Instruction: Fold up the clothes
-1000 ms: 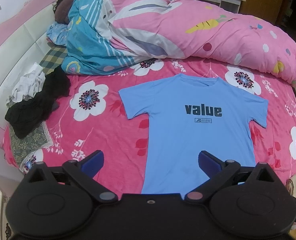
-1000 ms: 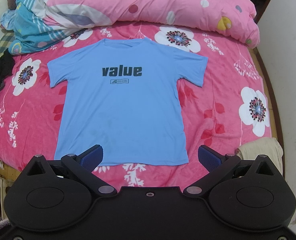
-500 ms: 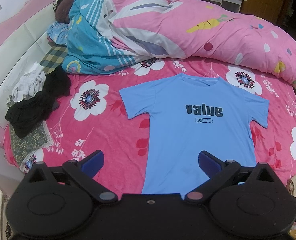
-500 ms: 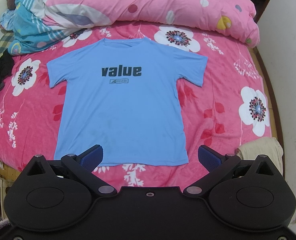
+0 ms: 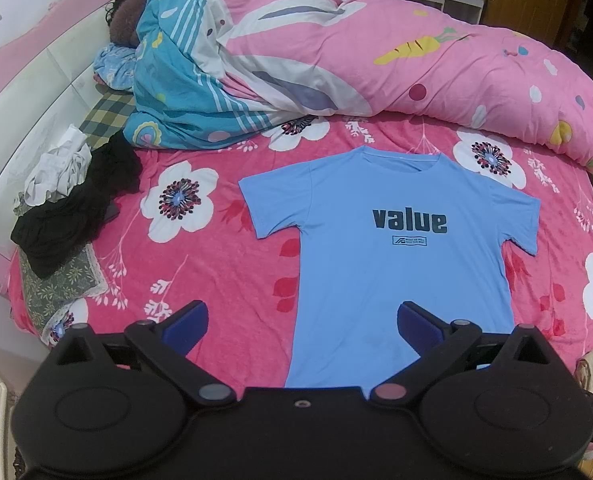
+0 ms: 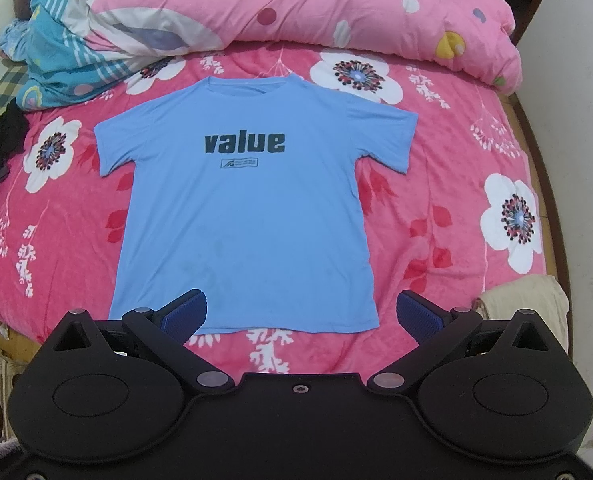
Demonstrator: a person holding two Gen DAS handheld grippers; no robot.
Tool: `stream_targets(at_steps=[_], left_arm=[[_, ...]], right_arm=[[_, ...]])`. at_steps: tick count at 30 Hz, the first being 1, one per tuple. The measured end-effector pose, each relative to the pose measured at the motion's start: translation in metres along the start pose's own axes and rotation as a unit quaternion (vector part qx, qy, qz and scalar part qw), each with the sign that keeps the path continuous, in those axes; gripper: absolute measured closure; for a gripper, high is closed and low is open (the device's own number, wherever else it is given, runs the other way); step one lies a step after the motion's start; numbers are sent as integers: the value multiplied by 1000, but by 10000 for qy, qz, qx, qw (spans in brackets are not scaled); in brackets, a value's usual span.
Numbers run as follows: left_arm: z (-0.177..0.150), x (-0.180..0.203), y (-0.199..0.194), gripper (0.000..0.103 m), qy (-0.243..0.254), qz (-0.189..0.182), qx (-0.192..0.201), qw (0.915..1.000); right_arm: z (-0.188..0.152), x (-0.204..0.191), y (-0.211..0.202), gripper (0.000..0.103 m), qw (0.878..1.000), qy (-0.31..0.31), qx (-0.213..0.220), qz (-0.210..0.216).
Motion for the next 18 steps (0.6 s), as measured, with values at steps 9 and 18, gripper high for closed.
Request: stream_targets(at_steps=[9, 18], left_arm=[[1, 3, 1, 2, 16, 38, -20, 10000], [-2, 14, 6, 2, 21, 224, -131, 9997]], right_arm=[[0, 2, 2, 0, 10000, -5, -2, 36], [-1, 11, 7, 0, 9999, -5, -88, 141]])
Point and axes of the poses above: each gripper's, at about its wrist camera, not at the fingertips, and y roughly the way its jaws point, x to its right, z to its top, the point moved 8 cm from there along y, roughly the way its jaws point, and after that the axes turned 5 degrees about -y, right-handed, at the moved point
